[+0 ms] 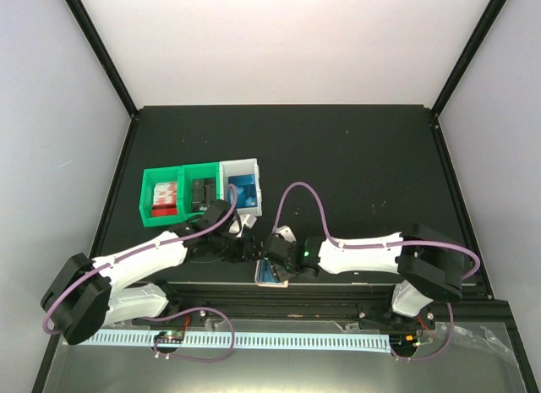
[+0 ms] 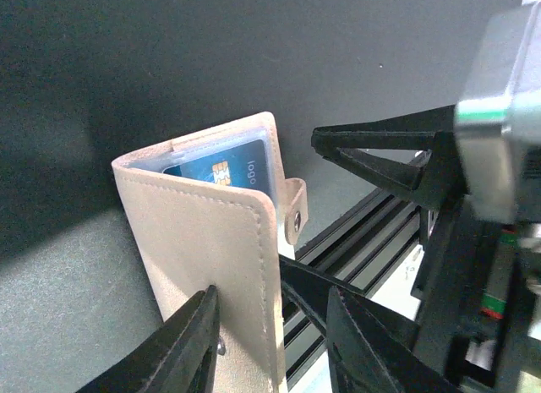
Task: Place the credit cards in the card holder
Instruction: Close the card holder at the center of the board.
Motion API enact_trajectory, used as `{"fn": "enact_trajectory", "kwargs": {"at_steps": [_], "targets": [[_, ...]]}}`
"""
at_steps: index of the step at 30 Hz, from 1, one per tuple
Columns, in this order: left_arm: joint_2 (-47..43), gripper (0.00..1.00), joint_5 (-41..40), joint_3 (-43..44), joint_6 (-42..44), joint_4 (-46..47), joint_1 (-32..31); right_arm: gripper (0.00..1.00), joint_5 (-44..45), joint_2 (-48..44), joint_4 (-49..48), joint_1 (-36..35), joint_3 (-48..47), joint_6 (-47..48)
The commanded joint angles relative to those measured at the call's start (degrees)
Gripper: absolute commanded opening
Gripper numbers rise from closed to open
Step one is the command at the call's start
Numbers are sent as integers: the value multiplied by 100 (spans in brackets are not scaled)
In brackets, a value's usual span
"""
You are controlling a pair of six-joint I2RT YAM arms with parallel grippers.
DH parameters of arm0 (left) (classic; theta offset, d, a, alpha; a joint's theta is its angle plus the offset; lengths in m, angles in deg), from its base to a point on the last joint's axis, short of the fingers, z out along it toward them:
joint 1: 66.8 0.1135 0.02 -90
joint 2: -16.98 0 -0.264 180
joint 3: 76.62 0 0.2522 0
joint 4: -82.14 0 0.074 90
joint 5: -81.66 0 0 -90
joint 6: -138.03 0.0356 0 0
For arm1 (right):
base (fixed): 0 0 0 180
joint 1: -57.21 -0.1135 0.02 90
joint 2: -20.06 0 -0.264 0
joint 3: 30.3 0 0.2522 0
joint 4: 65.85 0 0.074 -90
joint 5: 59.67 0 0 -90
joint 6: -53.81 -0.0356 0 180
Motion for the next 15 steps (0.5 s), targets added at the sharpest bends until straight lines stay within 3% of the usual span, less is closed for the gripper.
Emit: {"fn": "enact_trajectory", "kwargs": {"at_steps": [1, 7, 15], "targets": [[23, 35, 115, -9, -112, 197, -44, 74, 798, 87, 672, -167, -116, -409], [21, 34, 117, -12, -139, 245, -47, 64, 1331, -300, 1117, -179, 253, -1173], [22, 40, 343, -112, -280, 673, -135, 49, 1488, -638, 1112, -177, 557, -1677]]}}
